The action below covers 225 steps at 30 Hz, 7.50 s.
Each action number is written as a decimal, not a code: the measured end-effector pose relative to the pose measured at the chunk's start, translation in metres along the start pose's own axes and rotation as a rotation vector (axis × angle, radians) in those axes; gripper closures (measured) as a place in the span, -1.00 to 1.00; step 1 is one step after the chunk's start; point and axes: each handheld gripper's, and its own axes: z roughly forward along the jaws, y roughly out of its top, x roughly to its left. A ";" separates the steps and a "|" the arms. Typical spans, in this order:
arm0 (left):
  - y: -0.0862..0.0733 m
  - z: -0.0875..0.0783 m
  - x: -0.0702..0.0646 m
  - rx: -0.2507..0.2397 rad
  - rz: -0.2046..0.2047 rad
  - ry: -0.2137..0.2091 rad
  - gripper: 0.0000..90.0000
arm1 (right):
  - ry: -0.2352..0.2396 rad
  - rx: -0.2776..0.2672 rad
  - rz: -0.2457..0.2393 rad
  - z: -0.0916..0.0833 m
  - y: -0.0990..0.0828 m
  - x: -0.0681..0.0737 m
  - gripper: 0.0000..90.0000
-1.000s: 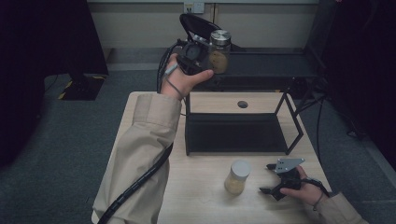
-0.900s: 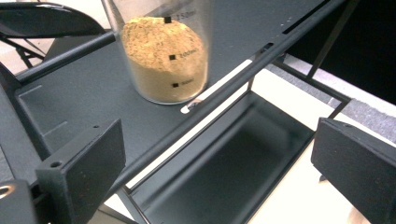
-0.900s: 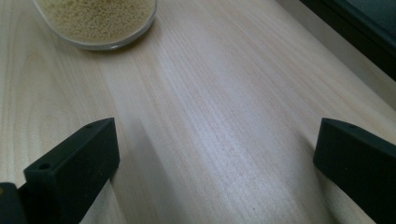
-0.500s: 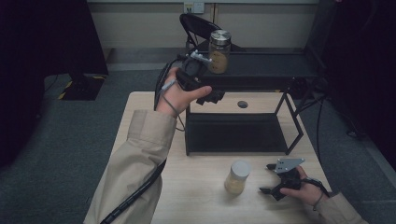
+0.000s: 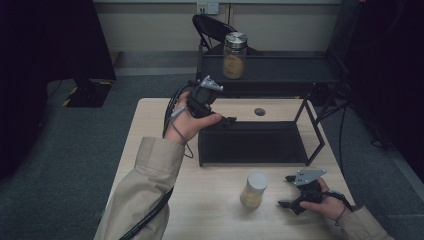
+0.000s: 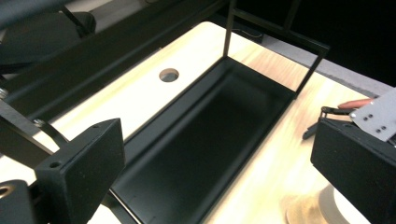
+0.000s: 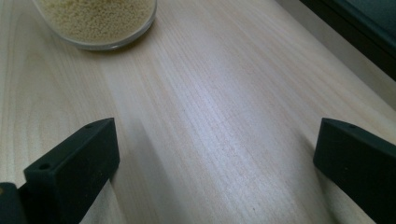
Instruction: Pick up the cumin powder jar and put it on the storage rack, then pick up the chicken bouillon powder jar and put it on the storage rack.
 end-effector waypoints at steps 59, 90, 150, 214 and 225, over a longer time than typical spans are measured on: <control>-0.158 0.054 -0.015 0.120 -0.073 -0.117 -0.94 | -0.006 -0.001 0.004 0.000 0.000 0.001 -1.00; -0.196 0.082 -0.030 0.292 -0.044 -0.018 -0.91 | -0.011 0.000 0.007 0.000 0.000 0.002 -1.00; -0.237 0.078 -0.040 0.131 0.005 0.020 -1.00 | -0.010 0.001 0.007 0.003 0.003 0.000 -1.00; -0.237 0.079 -0.040 0.130 0.004 0.022 -1.00 | 0.224 -0.132 -0.070 0.032 0.053 0.009 -0.95; -0.237 0.079 -0.040 0.130 0.003 0.023 -1.00 | 0.238 -0.189 -0.076 0.030 0.054 0.008 -0.74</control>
